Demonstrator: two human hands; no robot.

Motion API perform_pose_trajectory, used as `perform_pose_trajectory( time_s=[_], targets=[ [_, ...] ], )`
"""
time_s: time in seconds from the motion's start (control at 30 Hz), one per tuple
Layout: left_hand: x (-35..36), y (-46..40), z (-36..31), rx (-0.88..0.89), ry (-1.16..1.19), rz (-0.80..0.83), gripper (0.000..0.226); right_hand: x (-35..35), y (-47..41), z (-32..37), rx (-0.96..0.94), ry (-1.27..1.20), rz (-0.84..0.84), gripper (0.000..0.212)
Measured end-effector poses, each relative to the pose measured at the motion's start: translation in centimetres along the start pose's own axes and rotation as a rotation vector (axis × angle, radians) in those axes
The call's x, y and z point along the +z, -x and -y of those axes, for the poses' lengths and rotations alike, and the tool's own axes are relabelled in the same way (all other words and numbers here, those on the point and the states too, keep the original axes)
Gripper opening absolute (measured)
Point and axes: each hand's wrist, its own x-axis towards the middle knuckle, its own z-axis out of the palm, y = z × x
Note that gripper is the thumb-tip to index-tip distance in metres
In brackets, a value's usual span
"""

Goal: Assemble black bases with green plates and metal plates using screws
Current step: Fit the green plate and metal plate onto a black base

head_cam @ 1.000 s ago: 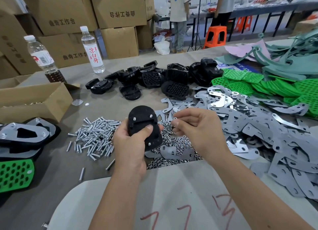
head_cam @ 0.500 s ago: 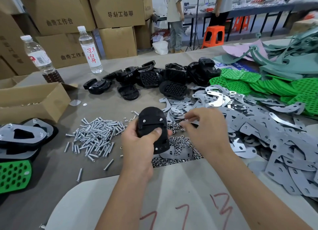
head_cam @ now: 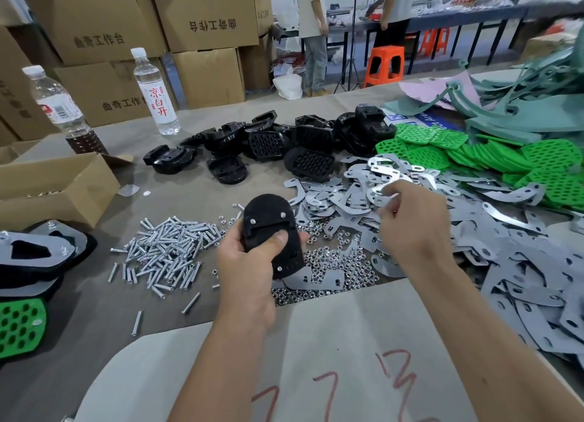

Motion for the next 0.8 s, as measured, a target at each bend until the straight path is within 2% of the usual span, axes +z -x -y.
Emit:
perform_pose_trajectory(
  time_s=[0.07, 0.1, 0.2, 0.23, 0.3, 0.5, 0.67, 0.73, 0.8],
  targets=[
    [-0.4, -0.3, -0.4, 0.013, 0.063, -0.063, 0.034, 0.0, 0.3, 0.9, -0.127, -0.098, 0.051, 0.015],
    [-0.5, -0.4, -0.6, 0.026, 0.08, -0.093, 0.033, 0.0, 0.5, 1.4, -0.199, -0.133, 0.143, 0.009],
    [-1.0, -0.6, -1.2, 0.067, 0.09, -0.166, 0.03, 0.5, 1.9, 2.8, -0.384, -0.142, 0.573, 0.033],
    [-1.1, -0.7, -1.3, 0.074, 0.099, -0.184, 0.029, 0.6, 2.3, 3.2, -0.45, -0.088, 0.658, 0.039],
    [-1.3, -0.8, -1.5, 0.077, 0.116, -0.203, 0.029, 1.2, 3.1, 3.8, -0.545, 0.003, 0.715, 0.043],
    [-1.5, -0.9, -1.6, 0.069, 0.119, -0.233, 0.031, 1.3, 2.9, 3.9, -0.587, 0.046, 0.704, 0.028],
    [-1.5, -0.9, -1.5, 0.068, 0.125, -0.222, 0.03, 1.4, 2.6, 3.8, -0.467, 0.026, 0.433, 0.03],
    [-1.3, -0.8, -1.4, 0.065, 0.113, -0.204, 0.029, 1.6, 2.3, 3.5, -0.347, -0.135, 0.329, 0.031],
    [-1.1, -0.7, -1.2, 0.059, 0.093, -0.185, 0.029, 1.6, 2.3, 3.3, -0.182, -0.492, 0.32, 0.032]
  ],
)
